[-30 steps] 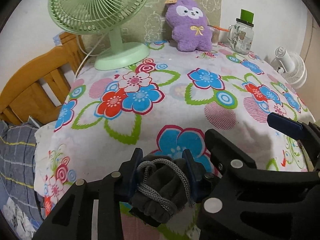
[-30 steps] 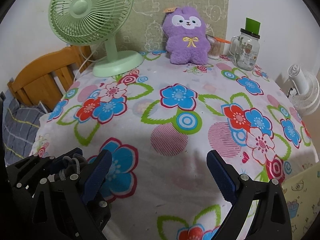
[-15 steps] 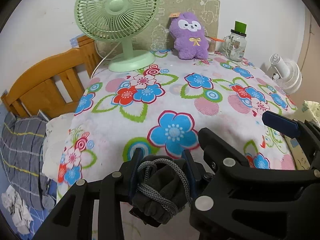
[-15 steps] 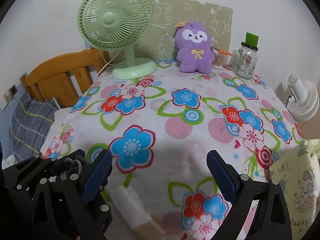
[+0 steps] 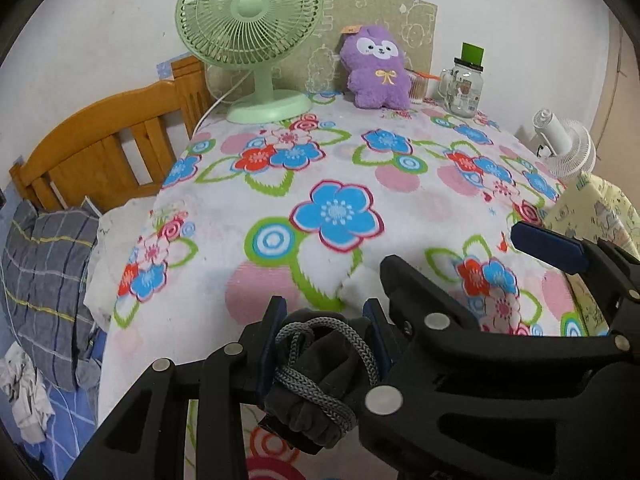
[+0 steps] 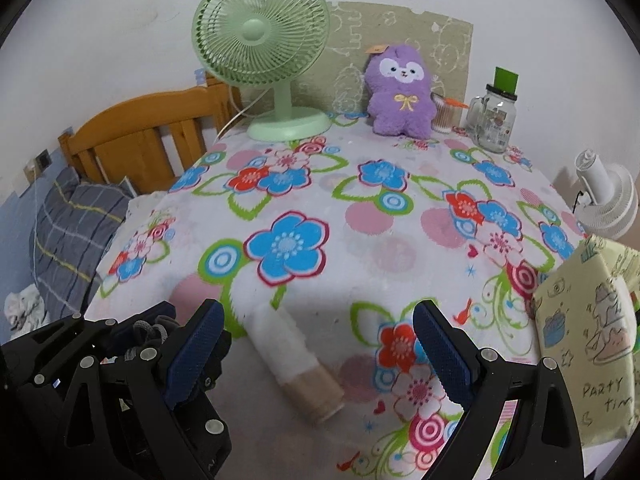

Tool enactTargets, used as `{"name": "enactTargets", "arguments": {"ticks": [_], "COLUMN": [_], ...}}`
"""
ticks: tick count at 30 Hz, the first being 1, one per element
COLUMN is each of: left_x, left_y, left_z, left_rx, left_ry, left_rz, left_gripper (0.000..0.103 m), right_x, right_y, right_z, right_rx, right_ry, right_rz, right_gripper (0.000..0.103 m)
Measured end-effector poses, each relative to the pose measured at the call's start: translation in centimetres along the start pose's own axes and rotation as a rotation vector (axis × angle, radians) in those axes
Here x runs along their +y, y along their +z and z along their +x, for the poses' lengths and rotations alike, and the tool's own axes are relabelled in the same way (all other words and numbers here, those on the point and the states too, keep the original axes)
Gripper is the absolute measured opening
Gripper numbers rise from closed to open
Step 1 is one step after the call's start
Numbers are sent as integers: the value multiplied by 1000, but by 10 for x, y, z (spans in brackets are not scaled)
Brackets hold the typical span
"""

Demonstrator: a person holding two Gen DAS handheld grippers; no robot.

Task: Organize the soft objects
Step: 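Grasp the white-and-beige rolled tube with the right tool while the left tool holds the pouch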

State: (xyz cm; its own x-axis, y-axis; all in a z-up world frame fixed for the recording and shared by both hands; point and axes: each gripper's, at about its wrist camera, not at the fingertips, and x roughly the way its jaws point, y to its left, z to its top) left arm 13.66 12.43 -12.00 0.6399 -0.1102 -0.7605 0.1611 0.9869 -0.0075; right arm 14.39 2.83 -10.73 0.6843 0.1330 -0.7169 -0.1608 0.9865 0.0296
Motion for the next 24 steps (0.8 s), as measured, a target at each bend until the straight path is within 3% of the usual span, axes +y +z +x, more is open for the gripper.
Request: {"name": "enactTargets", "arguments": {"ticks": [8, 13, 17, 24], "left_x": [4, 3, 2, 4], "left_y": [-15, -17, -15, -15], "left_z": [15, 24, 26, 27], "left_rx": [51, 72, 67, 67], "left_ry": [-6, -14, -24, -43], "left_rz": [1, 23, 34, 13], "left_gripper": [40, 40, 41, 41], "right_x": [5, 8, 5, 8], "right_y": [-14, -17, -16, -17], "right_z": [16, 36, 48, 52], "right_rx": [47, 105, 156, 166], "right_ry": [18, 48, 78, 103], "right_rz": [-29, -26, 9, 10], "right_gripper": [96, 89, 75, 45]}}
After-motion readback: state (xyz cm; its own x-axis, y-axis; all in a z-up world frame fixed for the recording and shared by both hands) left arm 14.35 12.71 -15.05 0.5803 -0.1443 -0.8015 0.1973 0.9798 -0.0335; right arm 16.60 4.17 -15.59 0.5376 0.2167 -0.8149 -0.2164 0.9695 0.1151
